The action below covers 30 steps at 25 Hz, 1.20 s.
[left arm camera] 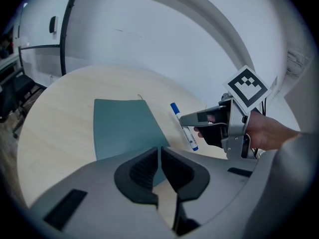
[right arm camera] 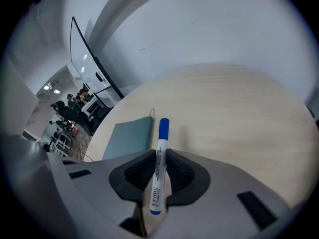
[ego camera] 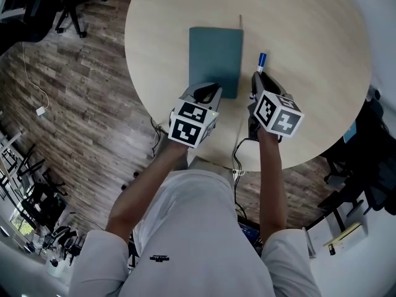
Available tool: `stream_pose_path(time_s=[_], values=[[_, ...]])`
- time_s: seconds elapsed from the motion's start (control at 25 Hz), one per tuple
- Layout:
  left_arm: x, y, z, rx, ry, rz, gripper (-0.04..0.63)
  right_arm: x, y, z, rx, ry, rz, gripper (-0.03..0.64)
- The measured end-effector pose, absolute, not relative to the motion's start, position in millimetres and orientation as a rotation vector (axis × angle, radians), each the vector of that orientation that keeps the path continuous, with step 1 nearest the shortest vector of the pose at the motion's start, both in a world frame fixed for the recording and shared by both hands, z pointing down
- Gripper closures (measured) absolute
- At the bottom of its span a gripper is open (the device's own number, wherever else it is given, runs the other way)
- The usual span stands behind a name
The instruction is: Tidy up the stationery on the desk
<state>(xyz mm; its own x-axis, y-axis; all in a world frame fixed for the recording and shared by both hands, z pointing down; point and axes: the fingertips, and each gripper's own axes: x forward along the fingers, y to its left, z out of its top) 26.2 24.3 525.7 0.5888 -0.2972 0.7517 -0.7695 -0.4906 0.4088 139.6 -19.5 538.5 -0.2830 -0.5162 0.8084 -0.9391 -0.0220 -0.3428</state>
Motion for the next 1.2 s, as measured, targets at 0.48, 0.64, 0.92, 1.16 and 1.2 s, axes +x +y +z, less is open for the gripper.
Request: stream_pose_path(time_s=[0.48,0.64,0.92,1.16,1.2], values=[[11,8,530,2.014,-0.934,0.747,0.558,112,-51,557,1.396,-1.875,1.300,0.526],[7,7,534,1.994,-0.949,0.740,0.558,107,-59,567,1.363,-1.874,1.329,0.526],[7,4,540,1.974,-0.962,0.737,0.558,99,-63,572,1.309,-1.913,1.343,0.525],[10,6,542,1.973,-0.954,0.737,0.558,97,-59,571,1.290,-1.936,1.347,0.525],[11,6,541,1.973,-0.952,0.738,0.558,96,-59,571,1.289,-1.941,1.344,0.525]])
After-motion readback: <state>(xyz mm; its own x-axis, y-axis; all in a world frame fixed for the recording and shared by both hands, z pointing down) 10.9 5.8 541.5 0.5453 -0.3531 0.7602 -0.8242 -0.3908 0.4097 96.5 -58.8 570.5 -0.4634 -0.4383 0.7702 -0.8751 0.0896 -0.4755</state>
